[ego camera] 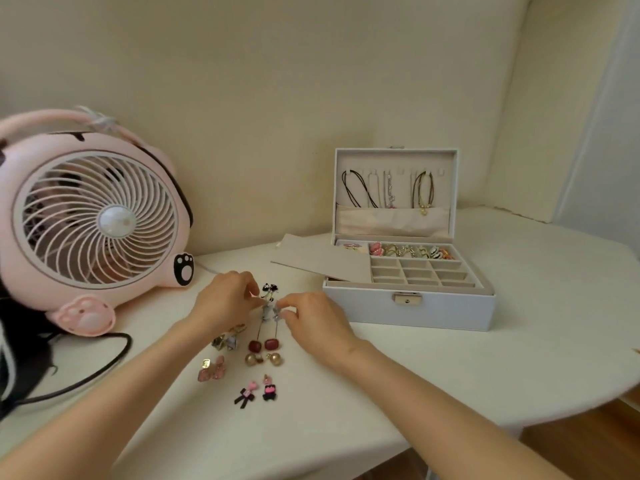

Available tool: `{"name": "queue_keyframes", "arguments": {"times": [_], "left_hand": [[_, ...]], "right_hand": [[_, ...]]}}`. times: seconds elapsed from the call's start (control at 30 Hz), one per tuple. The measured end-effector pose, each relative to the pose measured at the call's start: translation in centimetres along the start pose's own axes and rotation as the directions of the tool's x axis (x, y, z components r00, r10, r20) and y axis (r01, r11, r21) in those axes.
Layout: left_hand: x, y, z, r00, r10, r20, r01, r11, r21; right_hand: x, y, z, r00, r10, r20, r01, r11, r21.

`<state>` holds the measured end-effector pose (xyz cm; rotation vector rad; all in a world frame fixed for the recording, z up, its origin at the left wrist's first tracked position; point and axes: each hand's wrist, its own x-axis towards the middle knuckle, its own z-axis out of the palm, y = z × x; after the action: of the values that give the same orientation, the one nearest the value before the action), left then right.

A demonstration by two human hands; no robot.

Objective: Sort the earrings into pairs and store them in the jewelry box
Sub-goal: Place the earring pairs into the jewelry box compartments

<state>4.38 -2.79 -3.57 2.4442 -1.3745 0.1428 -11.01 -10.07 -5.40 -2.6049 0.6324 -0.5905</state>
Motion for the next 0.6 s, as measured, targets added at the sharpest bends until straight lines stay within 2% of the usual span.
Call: {"name": "queue_keyframes", "arguments": {"times": [0.13,0.43,0.6], "left_hand": [[1.6,-0.2,0.8,0.998,-0.057,-0.009,0.055,0.993,-0.103],[1.2,0.5,0.5,0.995,-0.042,0.093,0.044,0.999,-0.023],[0.8,1.4,0.7,0.998,-0.016,0.053,0.018,1.000,-0.026]], "right_hand": [[1.5,-0.1,0.8,0.999,0.041,0.019,-0.040,0.999,-0.025],[2.5,-0.4,2.0,0.994,0.081,-0.075,-0.089,0.991,-0.104],[2.6,-0.5,2.3,0.987,0.104,-0.122,-0.118,0.986,-0.117]]}}
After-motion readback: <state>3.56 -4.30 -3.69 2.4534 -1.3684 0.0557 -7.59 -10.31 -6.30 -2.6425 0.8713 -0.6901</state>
